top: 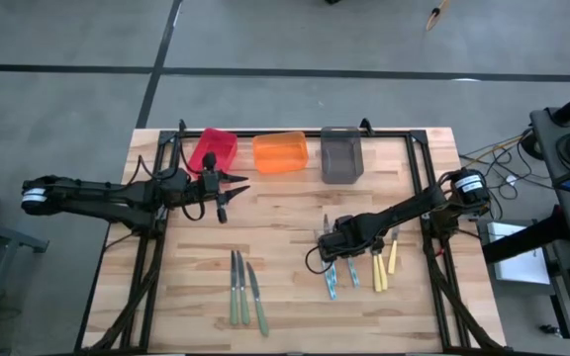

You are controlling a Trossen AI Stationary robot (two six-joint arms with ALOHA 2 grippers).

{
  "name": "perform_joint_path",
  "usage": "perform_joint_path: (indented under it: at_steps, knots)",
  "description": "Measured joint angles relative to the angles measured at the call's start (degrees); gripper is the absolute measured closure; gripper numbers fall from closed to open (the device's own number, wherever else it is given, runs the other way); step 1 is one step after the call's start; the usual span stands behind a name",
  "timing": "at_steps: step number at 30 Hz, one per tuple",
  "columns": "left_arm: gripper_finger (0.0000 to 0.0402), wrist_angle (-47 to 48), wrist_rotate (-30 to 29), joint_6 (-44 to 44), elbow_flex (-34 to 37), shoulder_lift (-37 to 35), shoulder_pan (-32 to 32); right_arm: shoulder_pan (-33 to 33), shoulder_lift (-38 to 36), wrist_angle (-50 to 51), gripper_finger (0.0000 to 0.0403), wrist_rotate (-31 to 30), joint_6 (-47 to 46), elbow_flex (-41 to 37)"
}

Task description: Sort silverware by color (type)

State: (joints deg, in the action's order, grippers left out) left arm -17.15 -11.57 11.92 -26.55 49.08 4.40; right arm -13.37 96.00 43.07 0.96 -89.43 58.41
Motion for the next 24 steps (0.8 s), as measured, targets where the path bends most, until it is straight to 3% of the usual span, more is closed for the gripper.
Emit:
perform_joint_path:
  at_steps: [16,24]
  knots:
    - [0.0326,-0.04,-0.02,0.0,0.0,0.02,-0.02,0.28,-14.17,-0.37,0.039,-14.09,3.13,0.02]
    - [0.0326,-0.44,-0.02,0.0,0.0,0.02,-0.02,3.06,-14.74,-6.52,0.039,-14.71,9.32,0.03]
